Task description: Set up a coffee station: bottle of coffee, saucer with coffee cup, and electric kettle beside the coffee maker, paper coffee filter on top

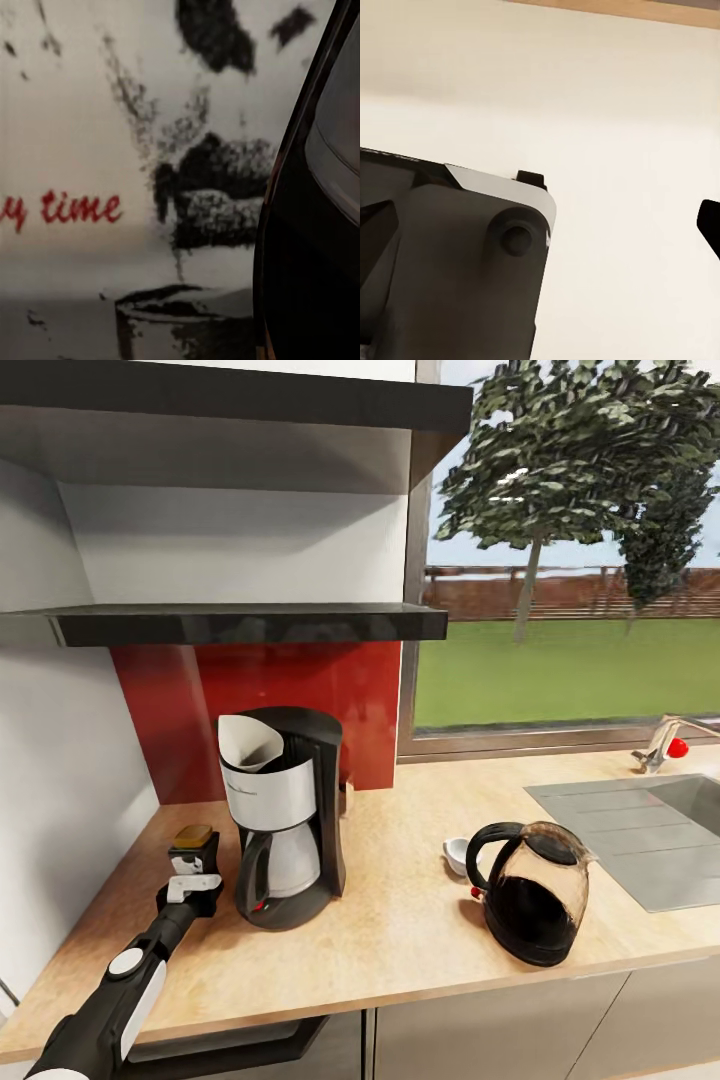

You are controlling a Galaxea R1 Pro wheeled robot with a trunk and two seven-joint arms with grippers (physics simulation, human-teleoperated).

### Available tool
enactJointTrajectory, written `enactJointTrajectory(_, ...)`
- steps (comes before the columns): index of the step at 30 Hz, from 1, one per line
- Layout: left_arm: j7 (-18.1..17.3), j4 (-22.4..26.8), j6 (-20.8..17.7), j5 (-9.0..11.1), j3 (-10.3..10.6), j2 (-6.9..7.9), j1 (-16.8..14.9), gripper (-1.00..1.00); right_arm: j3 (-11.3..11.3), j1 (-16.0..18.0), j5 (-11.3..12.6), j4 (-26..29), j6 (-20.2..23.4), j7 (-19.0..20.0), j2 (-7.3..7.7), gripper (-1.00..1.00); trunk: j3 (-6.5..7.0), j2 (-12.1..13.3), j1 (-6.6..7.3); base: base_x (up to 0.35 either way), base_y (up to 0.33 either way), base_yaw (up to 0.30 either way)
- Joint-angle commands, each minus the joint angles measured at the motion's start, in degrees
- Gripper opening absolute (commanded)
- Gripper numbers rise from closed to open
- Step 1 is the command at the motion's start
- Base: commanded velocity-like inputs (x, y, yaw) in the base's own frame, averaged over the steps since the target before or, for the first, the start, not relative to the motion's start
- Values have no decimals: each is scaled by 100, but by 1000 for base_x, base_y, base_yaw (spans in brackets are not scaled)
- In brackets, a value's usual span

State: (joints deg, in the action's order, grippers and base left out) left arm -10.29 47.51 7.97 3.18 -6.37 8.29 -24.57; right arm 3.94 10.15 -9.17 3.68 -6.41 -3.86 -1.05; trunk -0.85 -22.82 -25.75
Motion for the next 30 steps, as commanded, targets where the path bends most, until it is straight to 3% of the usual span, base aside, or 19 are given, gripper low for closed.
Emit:
enactJointTrajectory(1, -43, -4, 11, 22, -14, -2, -4, -100, 37, 5, -35, -8, -10, -40, -1, 100, -9, -10, -3, 0, 0, 0)
enactJointTrajectory(2, -43, -4, 11, 20, -14, -3, -4, 100, 37, 5, -34, -8, -10, -38, -1, 100, -9, -10, -3, 0, 0, 0)
enactJointTrajectory(30, -43, -4, 29, 40, -22, 5, -4, 100, 37, 5, -34, -8, -10, -44, -1, 100, -9, -10, -3, -16, 0, 0)
